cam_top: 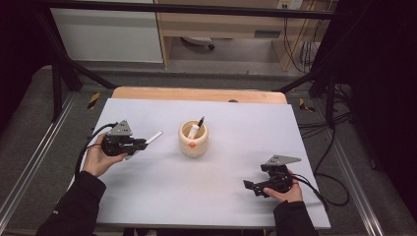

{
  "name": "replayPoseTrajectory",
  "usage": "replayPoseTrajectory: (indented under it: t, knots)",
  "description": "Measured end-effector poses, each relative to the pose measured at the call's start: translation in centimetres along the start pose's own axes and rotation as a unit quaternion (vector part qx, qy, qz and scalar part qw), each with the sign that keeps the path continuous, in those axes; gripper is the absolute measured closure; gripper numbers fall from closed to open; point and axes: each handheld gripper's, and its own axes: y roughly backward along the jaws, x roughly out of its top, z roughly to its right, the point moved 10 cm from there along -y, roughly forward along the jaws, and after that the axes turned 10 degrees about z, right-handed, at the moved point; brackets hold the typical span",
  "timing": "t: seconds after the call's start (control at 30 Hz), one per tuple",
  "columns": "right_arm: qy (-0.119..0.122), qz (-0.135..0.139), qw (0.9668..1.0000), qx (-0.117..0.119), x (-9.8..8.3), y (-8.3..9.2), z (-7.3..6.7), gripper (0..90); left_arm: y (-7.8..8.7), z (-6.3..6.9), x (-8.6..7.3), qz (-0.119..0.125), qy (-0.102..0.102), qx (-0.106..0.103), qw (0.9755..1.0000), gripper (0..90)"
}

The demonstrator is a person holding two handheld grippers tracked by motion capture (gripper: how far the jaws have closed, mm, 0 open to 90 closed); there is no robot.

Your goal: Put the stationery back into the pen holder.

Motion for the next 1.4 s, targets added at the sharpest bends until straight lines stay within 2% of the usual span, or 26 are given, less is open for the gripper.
replayPoseTrajectory:
  t: [0.17, 0.33, 0.5, 0.77, 1.03, 1.4]
  knots:
    - [-0.001, 0.002, 1.0000, -0.001, 0.1, 0.1, 0.0, 1.5, -0.2, 1.2, 1.2, 0.035, 0.022, 0.011, 0.9991, 78.4]
    - [-0.001, 0.002, 1.0000, 0.000, 0.0, 0.0, 0.0, 1.4, -0.5, 2.1, 1.9, 0.056, 0.038, 0.021, 0.9975, 78.4]
    - [-0.003, 0.004, 1.0000, 0.000, 0.1, 0.0, 0.0, 1.4, -0.8, 2.8, 2.8, 0.075, 0.053, 0.037, 0.9951, 78.4]
    - [-0.004, 0.004, 1.0000, 0.002, 0.1, -0.1, 0.0, 1.5, -1.2, 3.3, 4.5, 0.113, 0.075, 0.047, 0.9896, 78.4]
    - [-0.004, 0.005, 1.0000, 0.000, 0.2, 0.0, 0.0, 1.5, -1.9, 3.7, 6.3, 0.137, 0.084, 0.054, 0.9855, 78.4]
    - [-0.004, 0.006, 1.0000, 0.002, 0.2, -0.1, 0.0, 1.5, -3.2, 3.9, 9.2, 0.163, 0.079, 0.060, 0.9816, 78.4]
